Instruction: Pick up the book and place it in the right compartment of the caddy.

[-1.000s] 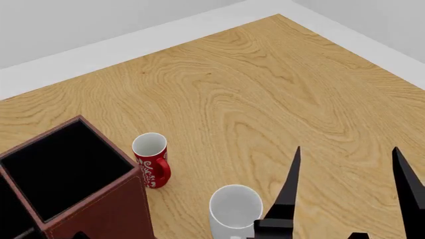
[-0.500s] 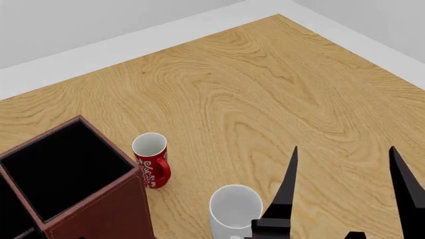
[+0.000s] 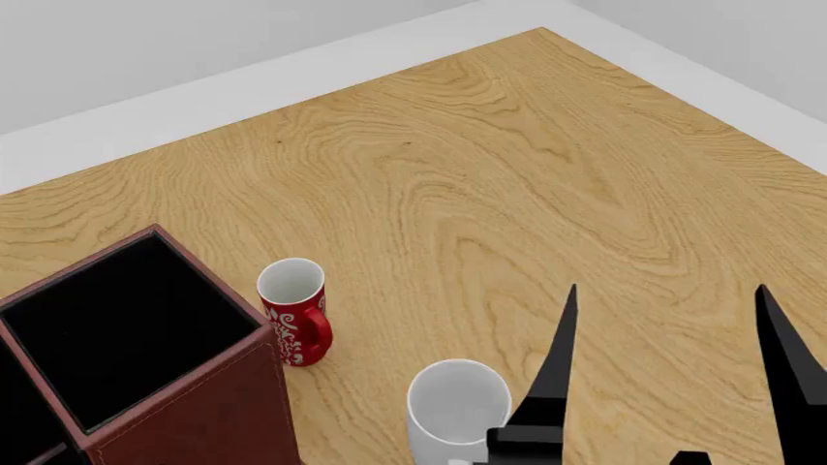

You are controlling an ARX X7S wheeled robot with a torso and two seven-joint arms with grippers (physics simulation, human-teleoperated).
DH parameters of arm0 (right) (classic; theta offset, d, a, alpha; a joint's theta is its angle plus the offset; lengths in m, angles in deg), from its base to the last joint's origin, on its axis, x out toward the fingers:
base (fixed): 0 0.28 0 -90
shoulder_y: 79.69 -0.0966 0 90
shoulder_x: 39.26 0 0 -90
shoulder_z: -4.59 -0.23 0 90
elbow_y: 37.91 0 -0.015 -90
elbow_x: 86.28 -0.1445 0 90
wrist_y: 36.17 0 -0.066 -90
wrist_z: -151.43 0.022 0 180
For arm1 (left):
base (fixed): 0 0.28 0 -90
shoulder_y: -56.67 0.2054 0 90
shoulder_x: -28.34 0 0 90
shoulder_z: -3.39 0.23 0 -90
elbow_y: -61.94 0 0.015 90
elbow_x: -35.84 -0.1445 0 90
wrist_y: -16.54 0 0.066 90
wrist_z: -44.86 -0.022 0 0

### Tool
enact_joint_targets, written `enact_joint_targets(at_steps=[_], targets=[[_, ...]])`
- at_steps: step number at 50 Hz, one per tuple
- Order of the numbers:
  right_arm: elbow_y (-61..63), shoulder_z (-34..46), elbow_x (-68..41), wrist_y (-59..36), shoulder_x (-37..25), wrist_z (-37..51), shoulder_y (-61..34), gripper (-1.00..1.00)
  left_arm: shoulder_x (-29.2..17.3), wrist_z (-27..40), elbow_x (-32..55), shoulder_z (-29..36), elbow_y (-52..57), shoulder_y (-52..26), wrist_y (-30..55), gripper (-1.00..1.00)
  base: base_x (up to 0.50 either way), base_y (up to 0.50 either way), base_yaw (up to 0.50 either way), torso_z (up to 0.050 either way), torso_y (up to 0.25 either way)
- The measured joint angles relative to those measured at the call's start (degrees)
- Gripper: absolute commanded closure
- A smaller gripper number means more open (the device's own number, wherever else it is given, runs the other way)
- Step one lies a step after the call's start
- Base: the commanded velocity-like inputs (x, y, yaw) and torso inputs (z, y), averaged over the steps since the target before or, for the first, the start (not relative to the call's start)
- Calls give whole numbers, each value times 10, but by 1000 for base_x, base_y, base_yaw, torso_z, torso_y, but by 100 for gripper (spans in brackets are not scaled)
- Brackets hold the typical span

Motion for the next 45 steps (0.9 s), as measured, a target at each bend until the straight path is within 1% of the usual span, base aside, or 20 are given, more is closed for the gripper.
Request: enact_joint_targets(at_steps=[19, 20, 28, 33, 39, 45], targets=[[1, 2, -2, 4, -3, 2, 0, -100, 6, -2, -8, 6, -24, 5, -12, -100, 0, 0, 0, 0, 0], [1, 2, -2, 4, -4, 2, 0, -100, 6, -2, -9, 7, -25, 6, -12, 100, 0, 0, 0, 0, 0], [1, 3, -3, 5, -5, 3, 0, -100, 3, 35, 23, 17, -21, 3, -15, 100, 0, -2, -1, 0, 0], [2, 4, -4, 4, -6, 4, -1, -100, 3, 88, 26, 18, -16, 9, -17, 100, 0, 0, 0, 0, 0], [3, 5, -5, 3, -6, 5, -3, -100, -6, 65, 25, 10, 4, 15, -16, 100, 0, -2, -4, 0, 0], [6, 6, -6, 2, -8, 7, -5, -100, -11, 57, 14, -1, 44, 19, -16, 100, 0, 0, 0, 0, 0]])
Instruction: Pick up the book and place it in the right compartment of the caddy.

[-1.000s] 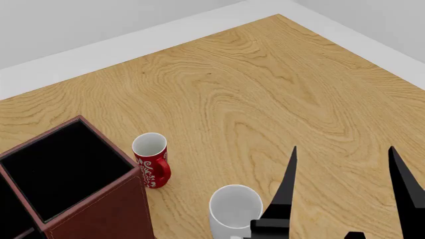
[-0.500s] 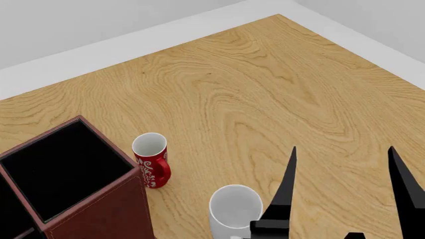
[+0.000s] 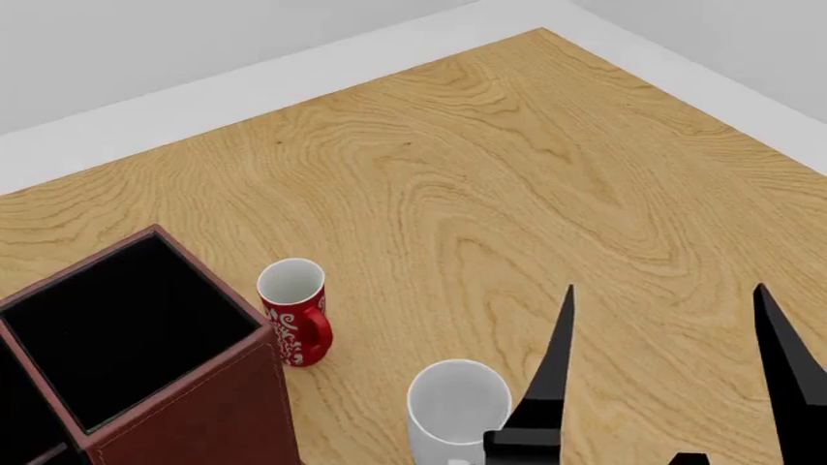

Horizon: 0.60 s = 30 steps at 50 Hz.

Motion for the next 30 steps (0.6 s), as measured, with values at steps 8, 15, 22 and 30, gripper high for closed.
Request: enact_joint_targets(at_steps=[8, 15, 22, 30], targets=[[3, 2, 0, -1, -2, 2, -2, -100, -11, 7, 7, -17, 68, -2, 12, 100, 0, 0, 0, 0, 0], [5, 3, -1, -1, -3, 4, -3, -100, -19, 19, 24, -36, 121, -10, 29, 100, 0, 0, 0, 0, 0], [5, 6, 0, 0, -4, 4, -5, -100, -29, 35, 50, -58, 169, -20, 47, 100, 0, 0, 0, 0, 0], [6, 7, 0, 2, -6, 6, -5, -100, -39, 59, 92, -92, 222, -38, 71, 100, 0, 0, 0, 0, 1]])
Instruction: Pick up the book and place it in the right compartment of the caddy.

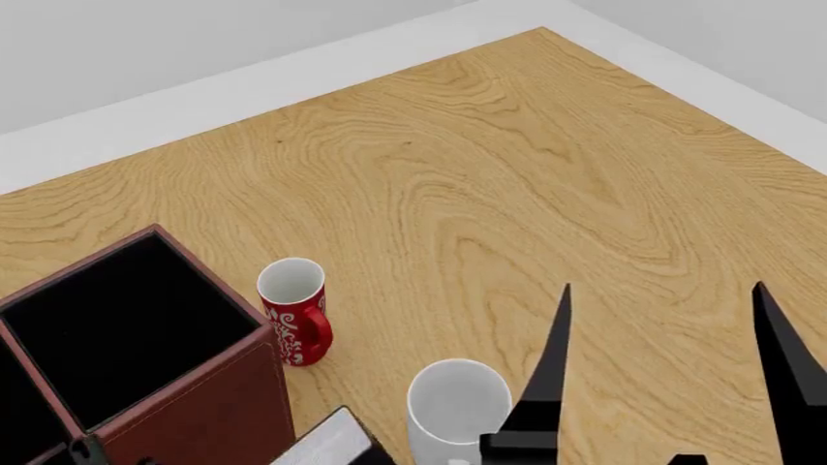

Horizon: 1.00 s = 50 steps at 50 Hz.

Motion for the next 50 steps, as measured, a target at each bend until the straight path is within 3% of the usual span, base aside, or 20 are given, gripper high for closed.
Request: enact_joint_targets(at_steps=[17, 30, 41, 50], targets=[[3, -8, -3, 15, -10, 6, 12, -100, 0, 72, 125, -68, 69, -65, 67, 100, 0, 0, 0, 0, 1], [3, -19, -2, 34, -21, 11, 30, -100, 7, 174, 280, -124, 91, -148, 119, 100, 0, 0, 0, 0, 2], [-1, -15, -1, 38, -21, 11, 30, -100, 6, 288, 454, -161, 75, -258, 125, 100, 0, 0, 0, 0, 1], [-1, -15, -1, 41, -23, 12, 31, -100, 5, 361, 544, -171, 42, -333, 124, 100, 0, 0, 0, 0, 1]])
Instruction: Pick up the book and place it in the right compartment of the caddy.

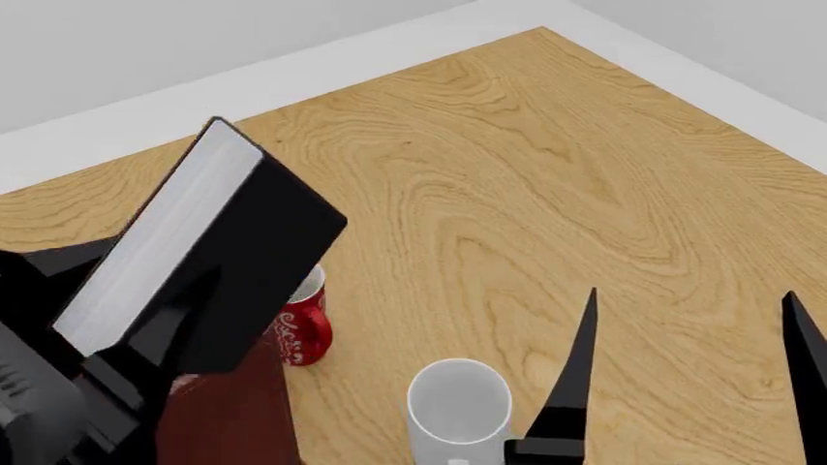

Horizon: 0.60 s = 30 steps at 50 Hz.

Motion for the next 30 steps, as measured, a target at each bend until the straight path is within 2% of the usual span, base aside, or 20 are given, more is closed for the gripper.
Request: enact_joint_targets(at_steps=[7, 30], targets=[[0, 0, 0, 3, -2, 1, 1, -100, -5, 35, 38, -4, -33, -45, 1, 100, 0, 0, 0, 2, 1], [-3, 0, 0, 19, -6, 0, 8, -100, -23, 79, 81, 9, -170, -173, 47, 100, 0, 0, 0, 0, 1]])
